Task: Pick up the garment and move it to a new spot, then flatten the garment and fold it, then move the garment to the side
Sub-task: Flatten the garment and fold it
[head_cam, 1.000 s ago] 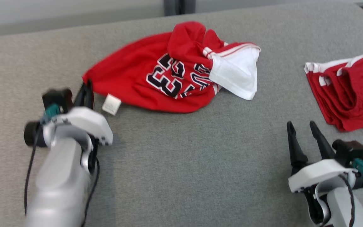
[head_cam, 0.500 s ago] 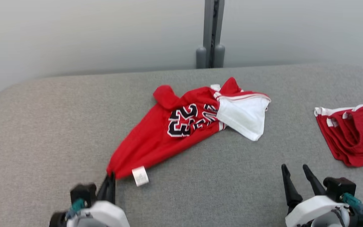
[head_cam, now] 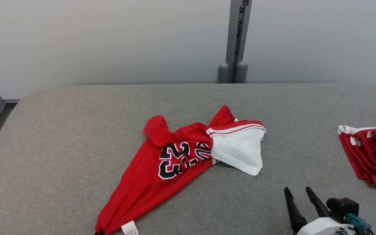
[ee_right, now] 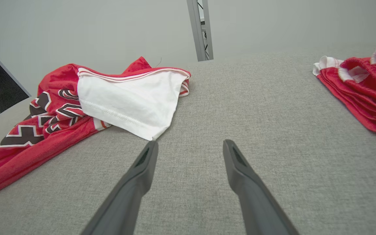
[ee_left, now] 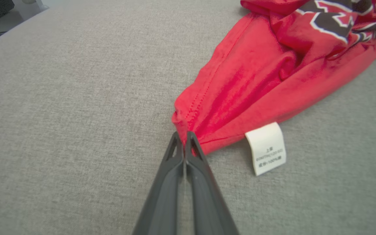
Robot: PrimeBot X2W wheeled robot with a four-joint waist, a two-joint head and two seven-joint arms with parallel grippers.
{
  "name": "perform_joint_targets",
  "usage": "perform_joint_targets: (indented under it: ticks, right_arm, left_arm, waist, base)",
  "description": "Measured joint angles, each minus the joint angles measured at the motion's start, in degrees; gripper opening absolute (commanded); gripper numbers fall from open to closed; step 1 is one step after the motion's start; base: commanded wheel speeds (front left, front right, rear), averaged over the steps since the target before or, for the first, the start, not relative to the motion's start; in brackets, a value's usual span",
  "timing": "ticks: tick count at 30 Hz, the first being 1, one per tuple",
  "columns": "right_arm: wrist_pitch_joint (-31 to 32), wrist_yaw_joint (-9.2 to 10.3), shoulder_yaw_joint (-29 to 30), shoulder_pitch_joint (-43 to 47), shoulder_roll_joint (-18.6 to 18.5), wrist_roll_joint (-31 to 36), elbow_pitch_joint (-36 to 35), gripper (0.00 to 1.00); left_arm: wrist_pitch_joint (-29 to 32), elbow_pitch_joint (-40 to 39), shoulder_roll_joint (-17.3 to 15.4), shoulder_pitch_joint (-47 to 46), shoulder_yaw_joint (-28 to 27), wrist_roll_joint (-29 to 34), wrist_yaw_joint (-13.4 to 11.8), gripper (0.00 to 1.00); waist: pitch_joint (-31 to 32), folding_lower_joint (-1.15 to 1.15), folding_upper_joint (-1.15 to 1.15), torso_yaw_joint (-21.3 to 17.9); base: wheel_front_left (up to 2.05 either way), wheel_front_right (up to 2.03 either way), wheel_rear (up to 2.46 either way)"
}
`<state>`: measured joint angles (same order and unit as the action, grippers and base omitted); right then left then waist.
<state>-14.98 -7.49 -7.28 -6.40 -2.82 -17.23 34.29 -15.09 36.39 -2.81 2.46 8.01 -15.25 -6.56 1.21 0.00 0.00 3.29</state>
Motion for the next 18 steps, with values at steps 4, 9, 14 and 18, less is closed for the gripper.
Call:
perform_joint_targets:
  ticks: [4,9,14,18]
  right_arm:
    - [0.0,0.00,-0.5,-1.1,0.0,0.0,0.2,1.00]
    - [0.0,0.00,-0.5,-5.4,0.0,0.2,0.9,1.00]
    - [0.0,0.00,0.1,-9.1,0.0,1.0,4.8,1.00]
    - [0.0,0.00,0.6,-11.0,0.0,1.6,10.0,1.00]
  left_arm:
    - [0.0,-2.0,0.0,-0.2,-1.2,1.0,-0.1,1.00]
    - [0.0,-5.8,0.0,-2.1,-0.8,0.8,-0.6,1.00]
    - [0.0,-7.7,0.0,-3.7,0.9,0.2,-1.1,1.00]
    - [0.0,-8.4,0.0,-4.2,2.1,-0.5,-1.6,1.00]
  waist:
    - [-1.1,0.00,0.00,1.5]
    - [-4.0,0.00,0.00,3.3]
    - [-6.7,0.00,0.00,5.7]
    - [-8.3,0.00,0.00,7.6]
  base:
    - [0.00,0.00,0.00]
    - [0.00,0.00,0.00]
    - [0.00,0.00,0.00]
    - [0.00,0.00,0.00]
